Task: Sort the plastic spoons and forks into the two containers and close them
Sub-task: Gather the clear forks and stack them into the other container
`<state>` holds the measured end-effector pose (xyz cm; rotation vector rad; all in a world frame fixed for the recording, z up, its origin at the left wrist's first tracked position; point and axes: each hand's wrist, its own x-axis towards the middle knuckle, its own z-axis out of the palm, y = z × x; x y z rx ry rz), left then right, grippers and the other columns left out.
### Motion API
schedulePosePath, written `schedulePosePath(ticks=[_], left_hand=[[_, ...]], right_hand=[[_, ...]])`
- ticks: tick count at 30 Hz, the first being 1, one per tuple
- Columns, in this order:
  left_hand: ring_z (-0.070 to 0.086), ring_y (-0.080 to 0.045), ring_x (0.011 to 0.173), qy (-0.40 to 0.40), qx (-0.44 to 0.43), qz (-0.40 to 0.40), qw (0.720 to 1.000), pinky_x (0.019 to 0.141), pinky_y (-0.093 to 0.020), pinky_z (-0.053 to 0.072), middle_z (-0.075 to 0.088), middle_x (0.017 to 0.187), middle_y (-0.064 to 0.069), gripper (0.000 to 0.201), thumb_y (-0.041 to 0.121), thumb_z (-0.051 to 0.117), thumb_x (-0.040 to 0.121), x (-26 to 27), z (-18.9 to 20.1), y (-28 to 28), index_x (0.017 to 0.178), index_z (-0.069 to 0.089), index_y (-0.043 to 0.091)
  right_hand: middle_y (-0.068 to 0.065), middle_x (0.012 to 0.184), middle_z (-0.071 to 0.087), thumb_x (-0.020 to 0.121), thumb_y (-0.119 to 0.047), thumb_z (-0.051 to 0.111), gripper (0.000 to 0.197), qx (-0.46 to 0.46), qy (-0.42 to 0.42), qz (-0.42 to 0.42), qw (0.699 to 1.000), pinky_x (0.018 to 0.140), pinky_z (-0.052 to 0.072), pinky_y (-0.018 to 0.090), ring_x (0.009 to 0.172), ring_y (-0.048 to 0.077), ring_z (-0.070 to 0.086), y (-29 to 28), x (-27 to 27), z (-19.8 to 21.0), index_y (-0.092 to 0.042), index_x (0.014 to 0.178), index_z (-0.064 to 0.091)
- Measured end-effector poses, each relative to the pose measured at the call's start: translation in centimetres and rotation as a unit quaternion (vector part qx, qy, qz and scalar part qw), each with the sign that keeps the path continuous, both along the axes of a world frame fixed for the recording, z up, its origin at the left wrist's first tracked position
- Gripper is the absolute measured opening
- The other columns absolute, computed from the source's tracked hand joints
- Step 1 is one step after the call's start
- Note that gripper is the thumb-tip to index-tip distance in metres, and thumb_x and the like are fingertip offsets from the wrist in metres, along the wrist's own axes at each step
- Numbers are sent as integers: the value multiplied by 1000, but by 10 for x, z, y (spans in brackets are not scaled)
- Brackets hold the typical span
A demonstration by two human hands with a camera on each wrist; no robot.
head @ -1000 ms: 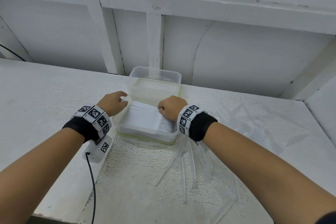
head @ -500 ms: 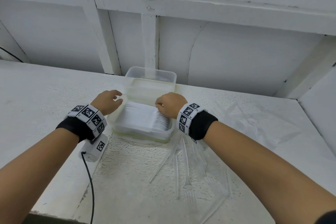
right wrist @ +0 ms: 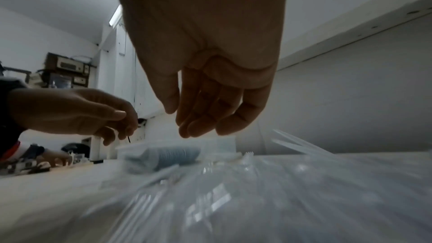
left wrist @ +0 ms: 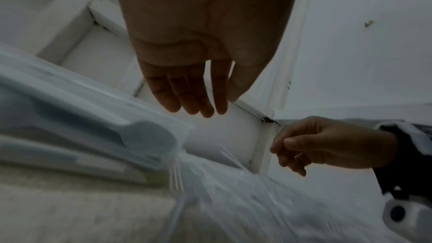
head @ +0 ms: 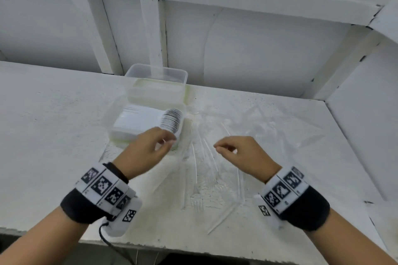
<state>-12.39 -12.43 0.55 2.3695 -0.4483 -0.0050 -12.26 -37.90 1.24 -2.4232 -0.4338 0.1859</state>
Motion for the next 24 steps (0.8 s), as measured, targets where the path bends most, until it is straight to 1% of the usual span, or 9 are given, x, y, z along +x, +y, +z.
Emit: schedulePosePath(ticks=[2,4,11,14,16,18,20,22,24], left_hand=[[53,-4,79,24,61,-13,998,67,-9,36,56,89,7,27,36,51,88,-8,-20,-14,99,65,15],[49,-9,83,46,103,5,994,73,-14,34,51,97,4,23,24,52,93,-13,-33,-23,111,61,13],[54,-23,106,121,172,65,976,88,-26,41,47,127,-10,40,26,52,94,-15,-42,-34,129,44,8],[53,-24,106,100,182,54,977,88,-28,42,46,127,-11,38,22,53,93,-15,-45,-34,129,45,10],[51,-28,106,41,201,8,979,89,-33,42,48,122,-12,37,16,56,91,-20,-43,-37,127,51,16],[57,-35,94,-46,231,-84,968,77,-42,50,56,110,-14,41,9,72,76,-26,-42,-41,114,65,22],[64,-33,77,-105,302,-140,937,56,-41,54,64,95,-13,51,14,89,51,-32,-46,-42,97,73,26],[65,-29,72,-125,345,-160,916,49,-35,52,65,89,-11,58,20,92,37,-35,-48,-44,91,74,26],[64,-26,68,-126,363,-167,908,47,-31,50,65,85,-8,60,20,92,32,-36,-47,-47,89,73,22]], right_hand=[[-6,100,71,91,-22,58,19,-21,23,-4,1000,80,50,19,86,7,63,-15,-20,-16,-16,103,71],[-7,100,71,92,-22,58,18,-25,39,-15,999,81,49,20,86,7,63,-25,-35,-26,-16,102,72],[-6,101,69,94,-26,52,22,-77,43,-6,996,81,49,25,86,8,60,-29,-53,-33,-19,108,68],[-5,104,65,96,-28,47,27,-132,55,31,989,79,45,21,89,9,58,-24,-56,-32,-23,118,63],[-3,107,61,97,-27,44,29,-177,58,72,980,75,39,20,93,12,57,-20,-58,-31,-25,123,59],[-2,110,56,98,-25,42,32,-213,55,109,969,72,36,22,98,15,55,-17,-59,-28,-28,126,56],[-1,113,52,97,-23,41,34,-245,43,143,958,71,33,23,102,16,51,-14,-62,-26,-28,129,53],[0,116,50,98,-23,40,35,-267,32,163,949,71,32,24,104,17,51,-11,-66,-25,-27,131,51],[0,117,51,98,-25,38,35,-271,28,156,949,71,35,25,104,19,52,-10,-69,-26,-26,132,50]])
